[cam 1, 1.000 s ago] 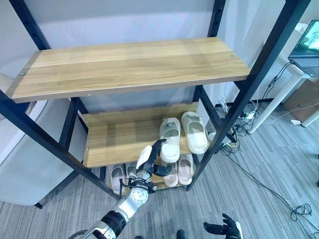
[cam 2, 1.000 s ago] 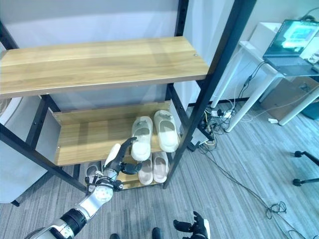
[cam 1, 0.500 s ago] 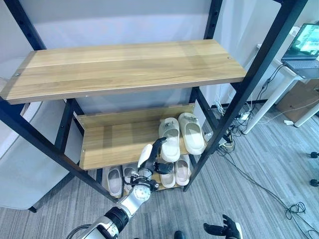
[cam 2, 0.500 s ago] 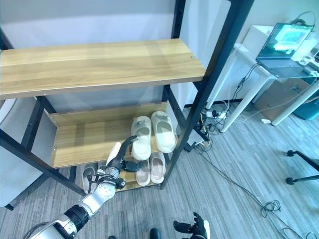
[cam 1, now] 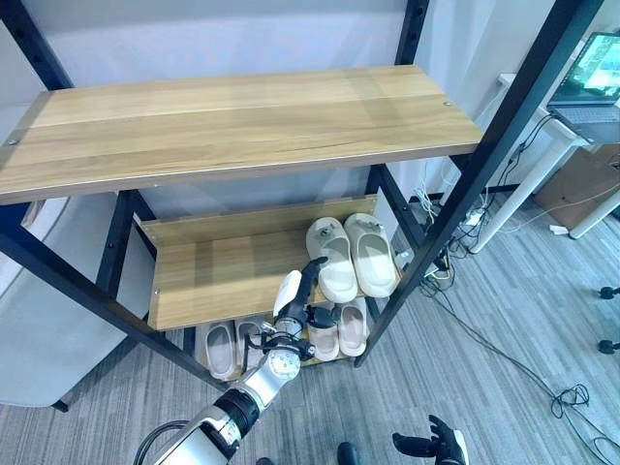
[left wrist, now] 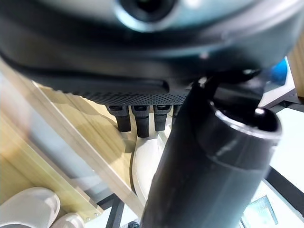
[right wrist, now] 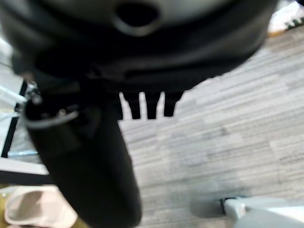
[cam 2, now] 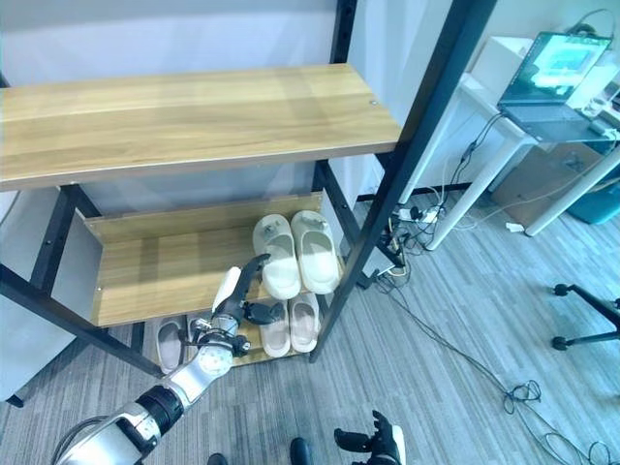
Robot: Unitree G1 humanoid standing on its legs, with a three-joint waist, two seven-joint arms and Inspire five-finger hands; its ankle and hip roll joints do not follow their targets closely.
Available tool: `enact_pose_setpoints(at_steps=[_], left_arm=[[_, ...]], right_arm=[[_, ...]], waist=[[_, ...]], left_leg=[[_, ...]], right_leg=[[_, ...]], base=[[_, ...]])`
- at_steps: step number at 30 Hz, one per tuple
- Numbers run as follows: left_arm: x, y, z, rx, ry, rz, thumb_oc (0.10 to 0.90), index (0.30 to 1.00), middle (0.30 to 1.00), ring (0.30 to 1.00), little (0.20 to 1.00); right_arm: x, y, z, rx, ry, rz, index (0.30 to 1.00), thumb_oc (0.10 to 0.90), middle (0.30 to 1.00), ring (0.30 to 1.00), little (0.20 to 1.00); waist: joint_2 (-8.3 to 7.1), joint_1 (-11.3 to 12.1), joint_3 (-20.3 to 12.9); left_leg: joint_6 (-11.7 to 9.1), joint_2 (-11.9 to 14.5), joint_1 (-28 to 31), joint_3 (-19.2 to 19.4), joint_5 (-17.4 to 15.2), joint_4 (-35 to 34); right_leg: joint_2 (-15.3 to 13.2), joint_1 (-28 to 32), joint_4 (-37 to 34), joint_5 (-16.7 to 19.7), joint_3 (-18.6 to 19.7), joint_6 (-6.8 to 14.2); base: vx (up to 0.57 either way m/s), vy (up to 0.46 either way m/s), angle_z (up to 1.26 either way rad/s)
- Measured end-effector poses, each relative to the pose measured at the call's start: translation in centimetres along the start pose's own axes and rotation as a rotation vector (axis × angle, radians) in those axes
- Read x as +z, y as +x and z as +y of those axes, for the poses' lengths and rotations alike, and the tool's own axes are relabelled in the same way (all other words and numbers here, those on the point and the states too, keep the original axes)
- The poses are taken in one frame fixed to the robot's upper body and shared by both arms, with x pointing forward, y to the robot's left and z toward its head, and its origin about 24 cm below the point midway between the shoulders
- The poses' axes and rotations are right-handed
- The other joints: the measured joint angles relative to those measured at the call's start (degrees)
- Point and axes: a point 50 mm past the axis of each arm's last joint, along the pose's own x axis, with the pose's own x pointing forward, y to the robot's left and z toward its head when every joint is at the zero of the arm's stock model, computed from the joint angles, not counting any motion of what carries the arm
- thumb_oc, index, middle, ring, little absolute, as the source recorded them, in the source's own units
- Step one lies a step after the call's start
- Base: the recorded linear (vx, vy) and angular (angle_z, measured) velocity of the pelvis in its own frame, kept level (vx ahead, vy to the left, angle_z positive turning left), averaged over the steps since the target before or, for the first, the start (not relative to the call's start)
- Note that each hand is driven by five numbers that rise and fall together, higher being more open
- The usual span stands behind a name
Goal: Arrange the slippers neatly on the shoe rack.
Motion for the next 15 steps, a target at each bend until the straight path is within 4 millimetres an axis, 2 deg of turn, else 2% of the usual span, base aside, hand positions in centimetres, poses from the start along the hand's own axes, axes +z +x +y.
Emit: enact_pose_setpoints(at_steps=[7,15], left_arm=[[0.2,0.1,0.0,0.010,-0.041,0.009,0.800,0.900,0.900,0.900,0.900],[0.2,0.1,0.6,-0.018,-0.063,0.004,0.800,0.900,0.900,0.900,0.900]], right_arm=[[0.0,0.0,0.0,0.000,-0.001,0.000,0.900,0.800,0.900,0.900,0.900],[1.0,0.3,0.2,0.003,0.005,-0.023,0.900,0.800,0.900,0.900,0.900]], waist=[[-0.02,0.03,-0.01],[-0.22,0.09,0.12]], left_leg=[[0.02,-0.04,-0.07,0.00,0.01,0.01],[0.03,0.05,0.90,-0.43,0.04,0.01]], right_leg=[[-0.02,-0.07,0.01,0.03,0.02,-0.01],[0.04,1.15,0.02,0.33,-0.46,-0.33]], base=[[0.00,0.000,0.00],[0.00,-0.001,0.02]])
